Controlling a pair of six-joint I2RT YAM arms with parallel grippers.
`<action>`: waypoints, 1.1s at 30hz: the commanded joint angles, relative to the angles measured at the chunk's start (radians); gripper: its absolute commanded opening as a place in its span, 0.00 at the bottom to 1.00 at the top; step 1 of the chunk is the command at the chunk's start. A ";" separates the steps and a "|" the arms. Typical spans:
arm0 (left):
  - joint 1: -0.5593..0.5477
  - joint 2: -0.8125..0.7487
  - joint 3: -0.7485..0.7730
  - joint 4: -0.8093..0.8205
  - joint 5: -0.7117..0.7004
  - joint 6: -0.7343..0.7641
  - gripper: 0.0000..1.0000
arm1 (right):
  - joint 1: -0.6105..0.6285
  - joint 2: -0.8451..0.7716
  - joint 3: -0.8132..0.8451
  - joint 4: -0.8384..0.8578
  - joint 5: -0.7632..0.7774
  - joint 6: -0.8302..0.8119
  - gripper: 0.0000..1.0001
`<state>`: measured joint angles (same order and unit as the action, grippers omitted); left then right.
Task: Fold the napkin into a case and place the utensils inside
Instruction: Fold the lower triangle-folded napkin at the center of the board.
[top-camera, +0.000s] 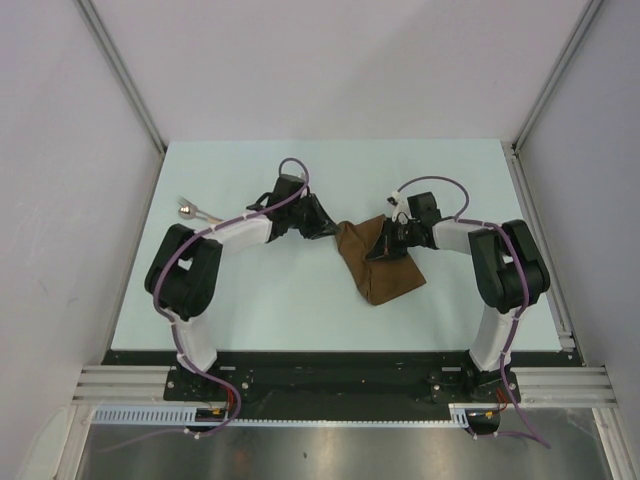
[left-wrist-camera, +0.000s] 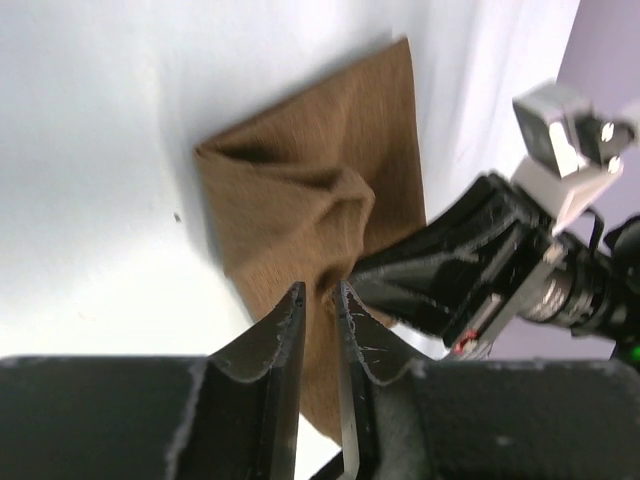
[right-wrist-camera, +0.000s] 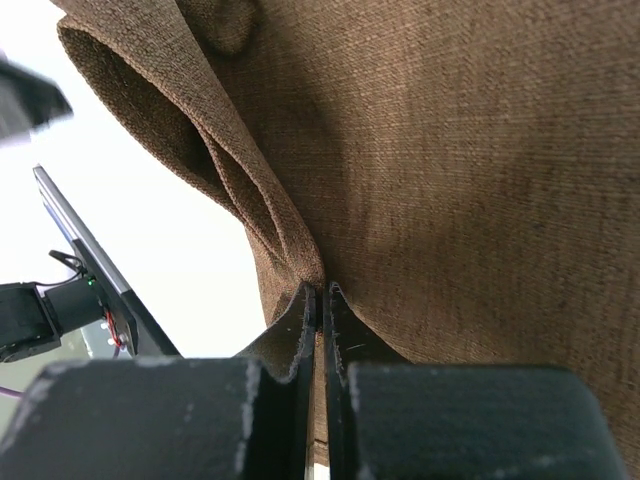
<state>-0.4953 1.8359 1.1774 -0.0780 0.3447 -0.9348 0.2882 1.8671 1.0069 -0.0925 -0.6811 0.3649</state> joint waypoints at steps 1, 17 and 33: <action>0.014 0.040 0.090 -0.028 0.007 0.004 0.22 | -0.014 -0.010 -0.007 0.027 -0.023 -0.012 0.00; 0.008 0.236 0.269 0.009 0.080 -0.015 0.21 | -0.055 0.021 0.002 0.025 -0.058 -0.030 0.00; 0.004 0.316 0.294 0.044 0.097 -0.041 0.21 | -0.084 -0.042 0.140 -0.180 0.023 -0.067 0.33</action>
<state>-0.4839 2.1326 1.4303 -0.0738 0.4248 -0.9546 0.2241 1.8996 1.0374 -0.1455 -0.7113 0.3393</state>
